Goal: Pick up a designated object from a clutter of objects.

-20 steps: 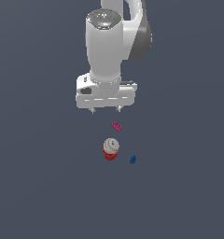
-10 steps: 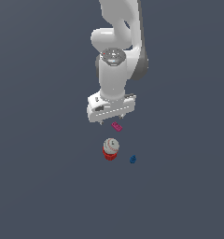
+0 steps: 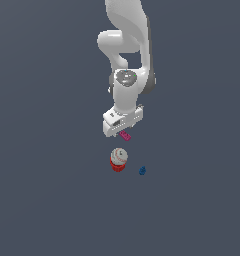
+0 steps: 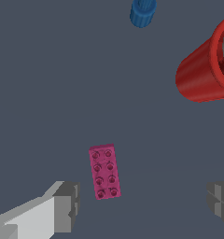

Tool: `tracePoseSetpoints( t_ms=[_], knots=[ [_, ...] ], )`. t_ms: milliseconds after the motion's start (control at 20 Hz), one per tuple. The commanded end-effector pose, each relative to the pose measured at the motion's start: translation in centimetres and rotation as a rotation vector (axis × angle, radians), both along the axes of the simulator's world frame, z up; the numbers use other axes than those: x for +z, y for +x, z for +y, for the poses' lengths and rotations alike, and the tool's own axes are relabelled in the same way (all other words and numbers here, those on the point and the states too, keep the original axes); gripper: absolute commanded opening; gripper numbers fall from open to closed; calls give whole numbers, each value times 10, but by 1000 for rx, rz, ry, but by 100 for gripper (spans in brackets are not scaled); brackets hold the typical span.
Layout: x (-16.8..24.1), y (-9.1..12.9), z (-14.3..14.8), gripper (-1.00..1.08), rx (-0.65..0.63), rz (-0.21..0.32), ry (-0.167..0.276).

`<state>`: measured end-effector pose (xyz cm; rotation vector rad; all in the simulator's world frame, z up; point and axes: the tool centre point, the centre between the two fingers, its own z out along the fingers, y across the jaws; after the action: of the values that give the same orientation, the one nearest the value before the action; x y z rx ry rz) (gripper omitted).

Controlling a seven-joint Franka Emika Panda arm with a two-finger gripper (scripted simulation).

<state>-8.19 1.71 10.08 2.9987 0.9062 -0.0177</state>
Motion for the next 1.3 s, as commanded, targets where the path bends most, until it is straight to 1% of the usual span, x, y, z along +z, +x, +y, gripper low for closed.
tracePoseSetpoints(
  t_ms=[0, 250, 500, 900, 1250],
  knots=[
    [-13, -10, 4, 100, 47, -3, 4],
    [-29, -24, 9, 100, 111, -6, 9],
    [-37, -32, 11, 100, 144, -7, 12],
    [-42, -33, 11, 100, 146, -6, 12],
    [-66, -34, 12, 100, 148, -7, 12]
  ],
)
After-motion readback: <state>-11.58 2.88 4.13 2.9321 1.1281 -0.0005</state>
